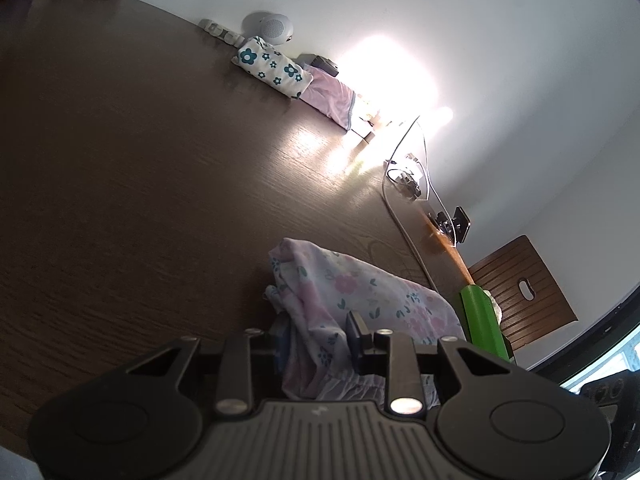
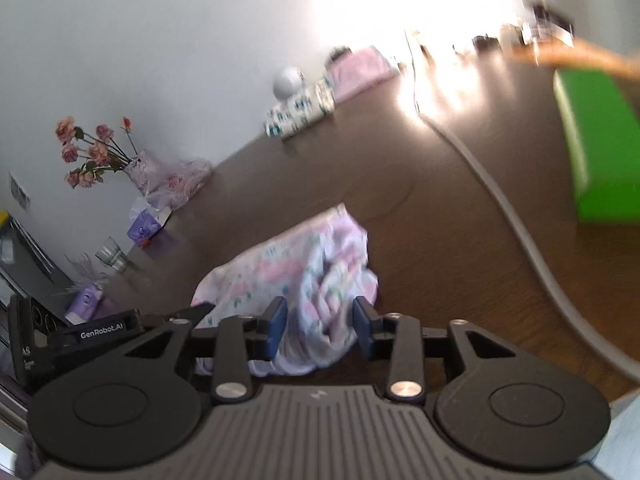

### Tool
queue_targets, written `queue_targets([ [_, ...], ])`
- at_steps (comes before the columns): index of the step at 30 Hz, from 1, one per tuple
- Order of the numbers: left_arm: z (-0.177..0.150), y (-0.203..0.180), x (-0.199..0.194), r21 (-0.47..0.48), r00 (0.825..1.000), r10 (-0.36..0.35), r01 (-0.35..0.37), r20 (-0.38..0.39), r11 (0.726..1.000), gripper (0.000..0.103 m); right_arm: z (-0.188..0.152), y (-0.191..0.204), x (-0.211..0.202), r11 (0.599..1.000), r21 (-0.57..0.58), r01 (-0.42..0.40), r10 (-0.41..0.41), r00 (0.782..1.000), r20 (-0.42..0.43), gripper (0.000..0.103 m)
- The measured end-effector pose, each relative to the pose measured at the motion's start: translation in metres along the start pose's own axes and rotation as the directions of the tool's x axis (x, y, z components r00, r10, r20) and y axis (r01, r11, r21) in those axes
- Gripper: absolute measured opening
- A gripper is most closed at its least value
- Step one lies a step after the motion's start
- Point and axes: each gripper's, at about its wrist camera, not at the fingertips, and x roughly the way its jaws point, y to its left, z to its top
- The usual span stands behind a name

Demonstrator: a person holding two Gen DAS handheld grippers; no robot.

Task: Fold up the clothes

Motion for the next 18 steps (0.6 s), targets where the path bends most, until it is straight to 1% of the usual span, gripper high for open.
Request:
queue_targets([
  [1,0.000,0.000,0.000,0.002,1.000,-0.001,0.001,0.000,1.000,0.027,0.001,-0.001,0.003,1.000,0.009,-0.005,0.005,1.000,-0.001,0.045],
  [3,0.000,0.000,0.002,0.003,1.000,-0.005,0.005,0.000,1.000,0.027,0.003,-0.004,0.009,1.000,0.027,-0.016,0.016,1.000,-0.004,0.045],
  [4,0.000,0.000,0.003,0.001,1.000,-0.009,0.009,0.000,1.000,0.027,0.003,-0.006,0.013,0.999,0.036,-0.022,0.022,1.000,-0.005,0.041],
  [5,0.000,0.000,0.003,-0.001,1.000,-0.011,0.011,-0.001,1.000,0.027,0.005,-0.009,0.017,0.998,0.058,-0.040,0.041,0.999,-0.018,0.034],
  [6,0.001,0.001,0.003,-0.002,1.000,-0.013,0.013,-0.002,1.000,0.027,0.006,-0.012,0.021,0.995,0.084,-0.062,0.065,0.997,-0.034,0.030],
  [7,0.001,0.001,0.003,-0.002,1.000,-0.014,0.014,-0.002,1.000,0.027,0.008,-0.016,0.025,0.990,0.111,-0.084,0.090,0.995,-0.050,0.014],
  [8,0.001,0.001,0.003,-0.003,1.000,-0.015,0.015,-0.003,1.000,0.028,0.009,-0.019,0.029,0.983,0.144,-0.112,0.123,0.990,-0.068,0.012],
  [11,0.002,0.002,0.002,-0.005,1.000,-0.004,0.004,0.008,1.000,0.028,0.012,-0.031,0.039,0.951,0.244,-0.187,0.217,0.971,-0.101,0.012],
  [12,0.003,0.003,0.002,-0.008,1.000,-0.007,0.007,0.008,1.000,0.027,0.013,-0.036,0.041,0.938,0.278,-0.205,0.242,0.965,-0.105,0.012],
  [13,0.004,0.005,0.003,-0.013,1.000,-0.012,0.012,0.007,1.000,0.027,0.013,-0.038,0.042,0.932,0.297,-0.209,0.250,0.962,-0.107,0.012],
  [15,0.005,0.006,0.003,-0.019,1.000,-0.022,0.022,0.007,1.000,0.027,0.014,-0.042,0.044,0.922,0.325,-0.210,0.257,0.960,-0.108,0.013],
  [16,0.005,0.006,0.004,-0.019,1.000,-0.024,0.024,0.007,1.000,0.027,0.015,-0.043,0.044,0.917,0.339,-0.211,0.260,0.959,-0.108,0.015],
  [18,0.006,0.006,0.005,-0.021,1.000,-0.030,0.030,0.005,0.999,0.027,0.017,-0.032,0.037,0.956,0.243,-0.162,0.194,0.975,-0.109,0.027],
])
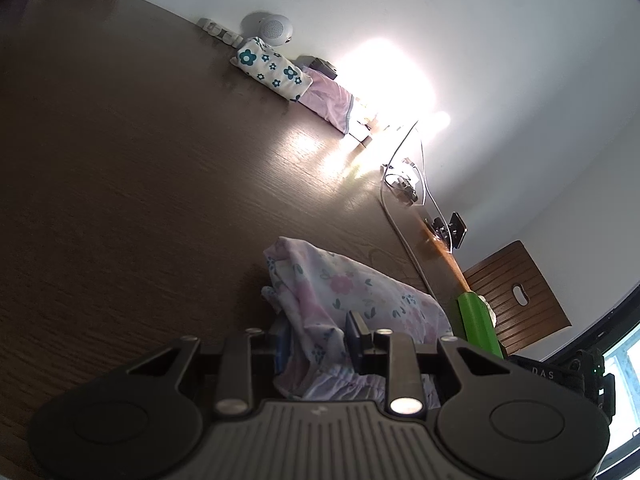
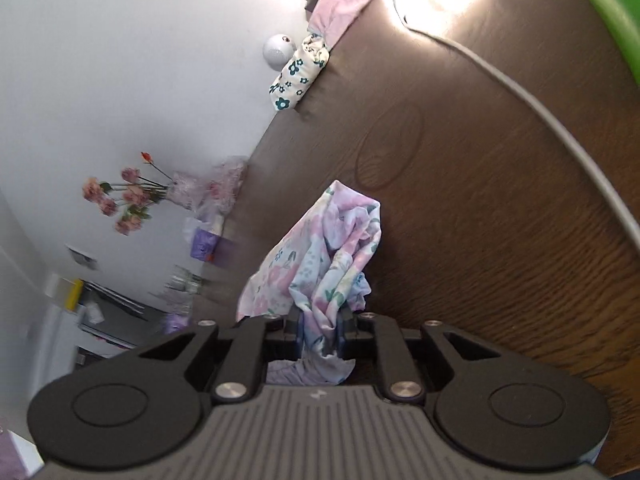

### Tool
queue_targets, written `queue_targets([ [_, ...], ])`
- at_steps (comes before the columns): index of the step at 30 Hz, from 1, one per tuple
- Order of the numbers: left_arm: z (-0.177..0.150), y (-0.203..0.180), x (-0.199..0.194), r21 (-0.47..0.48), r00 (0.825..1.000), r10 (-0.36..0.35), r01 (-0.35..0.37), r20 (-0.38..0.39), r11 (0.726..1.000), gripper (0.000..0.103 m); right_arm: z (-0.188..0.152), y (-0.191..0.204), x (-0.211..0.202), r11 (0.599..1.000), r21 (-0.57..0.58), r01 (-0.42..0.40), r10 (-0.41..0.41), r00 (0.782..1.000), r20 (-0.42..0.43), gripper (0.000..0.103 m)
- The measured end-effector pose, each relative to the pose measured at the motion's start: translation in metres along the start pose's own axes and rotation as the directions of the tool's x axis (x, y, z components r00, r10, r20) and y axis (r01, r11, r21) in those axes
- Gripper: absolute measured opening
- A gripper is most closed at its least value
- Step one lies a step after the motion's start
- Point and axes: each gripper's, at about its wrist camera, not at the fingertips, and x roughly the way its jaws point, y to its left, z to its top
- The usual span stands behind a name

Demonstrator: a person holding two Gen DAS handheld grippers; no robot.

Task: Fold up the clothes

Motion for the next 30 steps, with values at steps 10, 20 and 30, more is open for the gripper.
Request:
queue_targets([
  [10,0.001,0.001,0.000,-0.010,1.000,-0.012,0.012,0.013,1.000,0.031,0.001,0.021,-0.020,0.987,-0.112,0.119,-0.104,0.986,0.132,0.020],
  [20,0.002,0.004,-0.002,-0.018,1.000,-0.018,0.018,0.022,1.000,0.031,0.001,0.014,-0.029,0.974,-0.093,0.207,-0.190,0.969,0.160,0.007],
  [30,0.009,-0.008,-0.010,0.048,0.997,-0.034,0.030,0.074,0.998,0.046,0.002,0.037,-0.016,0.961,-0.172,0.214,-0.198,0.974,0.105,0.064],
])
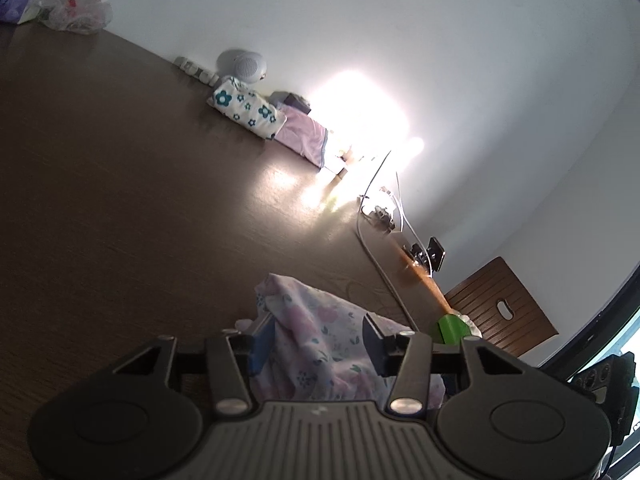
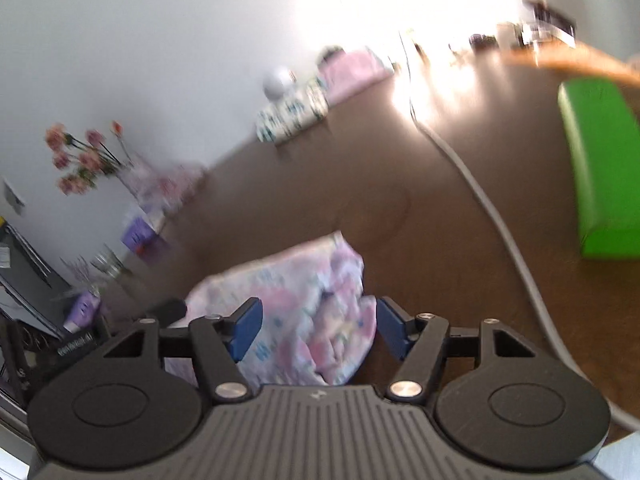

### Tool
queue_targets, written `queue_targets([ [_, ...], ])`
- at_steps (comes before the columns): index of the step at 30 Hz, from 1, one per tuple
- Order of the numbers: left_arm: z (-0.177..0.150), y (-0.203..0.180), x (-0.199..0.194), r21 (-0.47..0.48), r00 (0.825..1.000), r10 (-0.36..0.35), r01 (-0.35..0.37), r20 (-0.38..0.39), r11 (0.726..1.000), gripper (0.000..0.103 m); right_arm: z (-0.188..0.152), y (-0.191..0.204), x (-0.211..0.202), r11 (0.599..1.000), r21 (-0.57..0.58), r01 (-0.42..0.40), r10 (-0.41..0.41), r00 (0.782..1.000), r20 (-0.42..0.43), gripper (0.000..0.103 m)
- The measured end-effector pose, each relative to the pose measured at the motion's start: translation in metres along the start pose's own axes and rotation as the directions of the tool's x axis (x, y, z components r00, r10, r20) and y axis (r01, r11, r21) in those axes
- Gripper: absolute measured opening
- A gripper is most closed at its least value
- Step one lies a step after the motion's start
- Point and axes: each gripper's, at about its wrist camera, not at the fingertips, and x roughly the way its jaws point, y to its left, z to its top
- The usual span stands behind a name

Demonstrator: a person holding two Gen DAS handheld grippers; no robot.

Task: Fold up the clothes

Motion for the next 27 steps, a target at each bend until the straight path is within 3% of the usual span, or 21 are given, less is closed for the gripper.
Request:
queue_targets([
  [4,-0.001,0.002,0.013,-0.011,0.998,0.030,-0.030,-0.054,0.999,0.036,-0.001,0.004,0.012,1.000,0.015,-0.022,0.022,1.000,-0.004,0.062],
  [5,-0.001,0.003,0.015,-0.017,0.998,0.031,-0.032,-0.062,0.999,0.035,-0.002,0.004,0.015,1.000,0.017,-0.026,0.026,1.000,-0.006,0.044],
  [7,0.000,0.007,0.019,-0.033,0.997,0.024,-0.027,-0.073,0.999,0.034,-0.003,0.001,0.025,0.997,0.048,-0.055,0.057,0.998,-0.035,0.025],
  [10,0.003,0.008,0.024,-0.032,0.997,0.031,-0.033,-0.072,0.999,0.030,0.003,-0.003,0.031,0.995,0.063,-0.075,0.077,0.996,-0.034,0.025],
  [12,0.008,0.011,0.026,-0.048,0.997,0.030,-0.034,-0.069,0.998,0.030,0.009,-0.005,0.026,0.996,0.064,-0.069,0.070,0.997,-0.019,0.033],
  [14,0.014,0.013,0.025,-0.064,0.998,0.025,-0.030,-0.065,0.997,0.031,0.015,-0.004,0.018,0.997,0.050,-0.063,0.063,0.998,0.001,0.049],
  [16,0.019,0.014,0.017,-0.053,0.998,0.015,-0.019,-0.063,0.998,0.036,0.020,-0.002,0.009,0.998,0.020,-0.056,0.056,0.998,0.005,0.051],
  [18,0.019,0.008,0.009,0.003,0.997,0.021,-0.020,-0.071,1.000,0.043,0.021,-0.003,0.012,0.999,0.023,-0.045,0.045,0.999,-0.018,0.050],
  [19,0.017,0.006,0.007,0.023,0.996,0.022,-0.021,-0.081,1.000,0.043,0.021,-0.004,0.014,0.999,0.026,-0.039,0.040,0.999,-0.030,0.043],
  [20,0.015,0.005,0.008,0.023,0.995,0.022,-0.020,-0.097,1.000,0.042,0.020,-0.005,0.019,0.998,0.038,-0.042,0.044,0.998,-0.045,0.028],
  [23,0.013,0.009,0.019,-0.008,0.991,0.016,-0.017,-0.135,1.000,0.021,0.023,-0.010,0.032,0.996,0.074,-0.058,0.063,0.996,-0.063,0.021],
  [27,0.019,0.020,0.035,-0.055,0.990,0.000,-0.008,-0.143,0.998,0.016,0.036,-0.015,0.050,0.989,0.122,-0.081,0.089,0.994,-0.065,0.017],
])
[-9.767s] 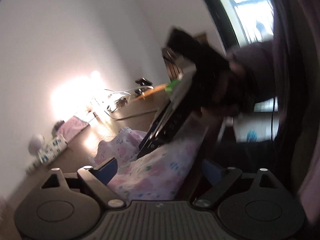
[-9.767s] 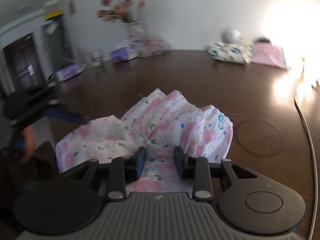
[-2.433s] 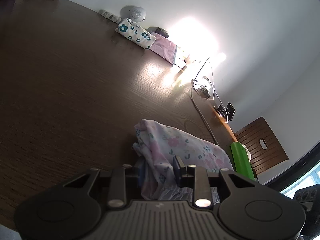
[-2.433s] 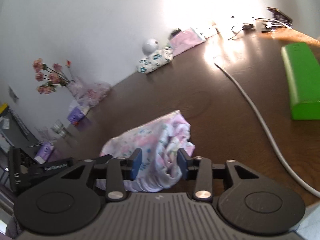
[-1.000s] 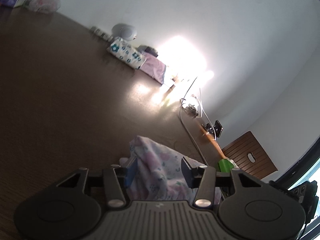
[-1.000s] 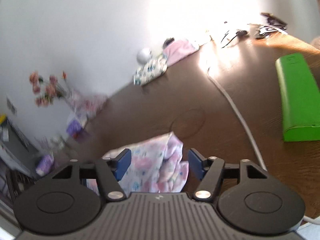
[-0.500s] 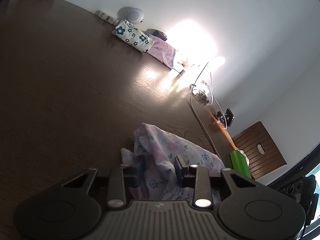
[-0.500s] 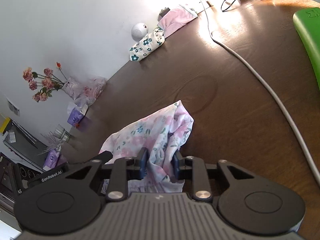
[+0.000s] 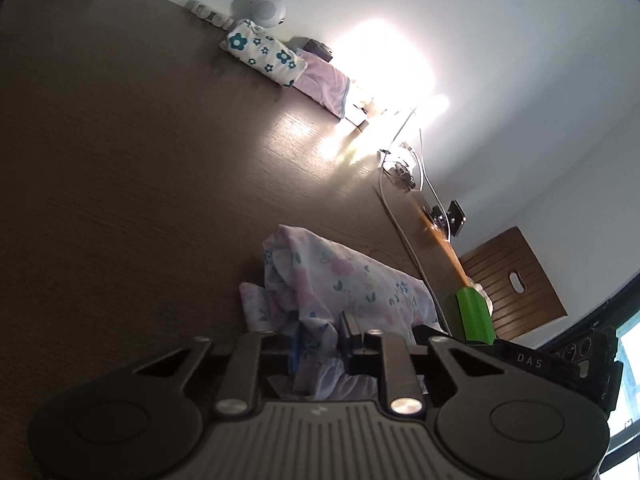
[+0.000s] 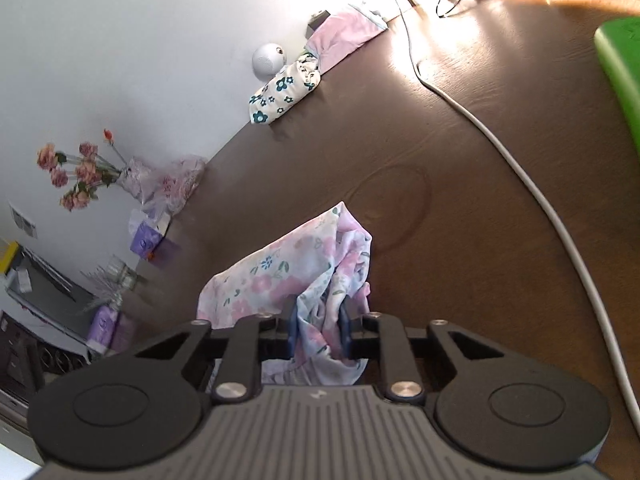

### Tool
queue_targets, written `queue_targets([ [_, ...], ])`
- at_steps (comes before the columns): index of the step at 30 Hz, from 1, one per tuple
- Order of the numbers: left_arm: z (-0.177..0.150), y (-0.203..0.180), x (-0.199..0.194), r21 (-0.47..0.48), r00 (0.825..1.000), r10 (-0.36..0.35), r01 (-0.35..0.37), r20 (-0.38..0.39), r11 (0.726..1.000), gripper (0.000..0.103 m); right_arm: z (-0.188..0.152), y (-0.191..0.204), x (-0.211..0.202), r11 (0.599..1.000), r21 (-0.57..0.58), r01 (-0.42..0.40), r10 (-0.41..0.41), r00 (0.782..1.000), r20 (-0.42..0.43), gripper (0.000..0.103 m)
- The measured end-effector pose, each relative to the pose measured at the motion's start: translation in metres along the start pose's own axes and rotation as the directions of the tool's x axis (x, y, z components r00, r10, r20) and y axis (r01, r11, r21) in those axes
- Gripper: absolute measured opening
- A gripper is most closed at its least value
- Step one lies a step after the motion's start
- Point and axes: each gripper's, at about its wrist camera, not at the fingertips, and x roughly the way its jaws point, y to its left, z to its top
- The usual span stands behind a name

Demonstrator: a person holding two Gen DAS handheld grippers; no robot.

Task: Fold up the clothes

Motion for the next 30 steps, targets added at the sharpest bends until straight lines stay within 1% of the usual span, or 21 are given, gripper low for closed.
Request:
queue_targets([
  [5,0.033,0.015,0.018,-0.057,0.999,-0.017,0.018,0.029,0.998,0.009,0.031,0.001,0.030,1.000,0.026,-0.005,0.005,1.000,-0.005,0.016],
  [7,0.050,0.017,0.027,-0.050,0.999,0.005,-0.004,0.037,0.999,0.009,0.044,0.005,0.044,1.000,0.013,0.014,-0.014,1.000,-0.001,0.016],
  [13,0.110,0.022,0.060,-0.019,0.995,0.096,-0.096,0.017,0.995,0.008,0.088,0.027,0.093,0.996,-0.042,0.081,-0.081,0.997,0.007,0.016],
  [19,0.174,0.028,0.100,0.026,0.989,0.143,-0.143,0.025,0.989,0.008,0.138,0.043,0.148,0.986,-0.069,0.150,-0.148,0.988,0.040,0.016],
  [21,0.196,0.033,0.115,0.022,0.988,0.152,-0.152,0.028,0.988,0.007,0.158,0.046,0.169,0.984,-0.064,0.166,-0.163,0.985,0.051,0.016],
  [23,0.216,0.040,0.131,0.032,0.987,0.159,-0.160,0.036,0.987,0.007,0.175,0.047,0.190,0.985,-0.057,0.166,-0.162,0.985,0.058,0.016],
  [26,0.243,0.052,0.150,0.017,0.984,0.165,-0.166,0.060,0.986,0.007,0.194,0.048,0.215,0.985,-0.059,0.159,-0.154,0.985,0.075,0.017],
  [28,0.256,0.059,0.156,0.007,0.983,0.162,-0.164,0.087,0.987,0.008,0.203,0.049,0.228,0.985,-0.072,0.156,-0.150,0.985,0.081,0.018],
  [30,0.264,0.066,0.159,0.005,0.982,0.152,-0.153,0.110,0.988,0.008,0.210,0.051,0.238,0.982,-0.100,0.159,-0.151,0.985,0.082,0.022],
])
